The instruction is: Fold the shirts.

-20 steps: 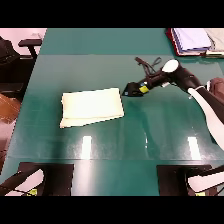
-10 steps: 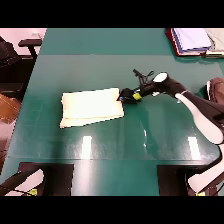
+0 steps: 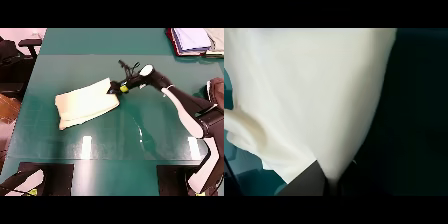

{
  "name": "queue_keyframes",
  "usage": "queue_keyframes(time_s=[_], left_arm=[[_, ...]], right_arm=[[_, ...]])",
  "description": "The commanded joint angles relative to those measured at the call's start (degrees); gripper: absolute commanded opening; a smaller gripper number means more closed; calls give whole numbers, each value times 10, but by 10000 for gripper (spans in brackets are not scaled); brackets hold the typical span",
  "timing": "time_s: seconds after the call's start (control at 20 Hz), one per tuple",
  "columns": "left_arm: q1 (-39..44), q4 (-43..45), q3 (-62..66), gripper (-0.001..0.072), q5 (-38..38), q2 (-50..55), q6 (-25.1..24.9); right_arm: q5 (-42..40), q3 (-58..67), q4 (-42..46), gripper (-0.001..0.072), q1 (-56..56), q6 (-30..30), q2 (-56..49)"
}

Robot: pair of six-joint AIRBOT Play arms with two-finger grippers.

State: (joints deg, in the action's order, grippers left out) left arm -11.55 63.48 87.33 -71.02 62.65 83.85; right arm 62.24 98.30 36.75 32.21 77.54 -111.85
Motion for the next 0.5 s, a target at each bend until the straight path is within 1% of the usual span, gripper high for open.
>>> queue_keyframes(time_s=[0.0,0.1,0.25,0.35,0.45], left_arm=[[50,-11,0,20,6,0,-3],[108,-11,0,20,24,0,-3],[193,-11,0,20,69,0,3],[238,-11,0,21,108,0,4],[273,-11,0,20,143,0,4]], right_arm=[[33,64,98,16,-57,41,32],[53,78,159,17,-119,58,76],[88,78,229,17,-237,62,145],[110,78,254,17,-332,63,184],[114,78,259,17,-422,63,209]])
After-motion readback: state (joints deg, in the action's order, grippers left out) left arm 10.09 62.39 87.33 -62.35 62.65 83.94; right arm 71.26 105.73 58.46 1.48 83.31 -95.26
